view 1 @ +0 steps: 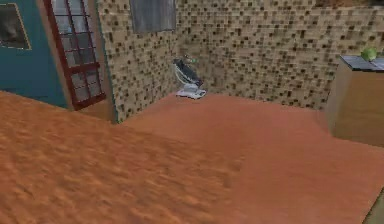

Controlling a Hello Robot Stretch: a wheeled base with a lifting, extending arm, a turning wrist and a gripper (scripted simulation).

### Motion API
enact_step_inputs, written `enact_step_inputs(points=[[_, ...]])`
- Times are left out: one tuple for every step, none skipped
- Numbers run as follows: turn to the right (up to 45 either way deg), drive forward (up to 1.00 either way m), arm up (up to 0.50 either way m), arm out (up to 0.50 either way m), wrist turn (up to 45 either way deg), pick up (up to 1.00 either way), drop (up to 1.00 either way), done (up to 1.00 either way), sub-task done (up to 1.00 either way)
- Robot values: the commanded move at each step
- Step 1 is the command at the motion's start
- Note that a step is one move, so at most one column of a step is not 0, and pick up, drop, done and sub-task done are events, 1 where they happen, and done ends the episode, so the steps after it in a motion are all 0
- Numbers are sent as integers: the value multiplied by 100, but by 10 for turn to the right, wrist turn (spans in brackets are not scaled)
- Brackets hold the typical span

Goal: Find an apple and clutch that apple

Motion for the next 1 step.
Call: enact_step_inputs(points=[[450,0,0,0,0,0,0,0,0]])
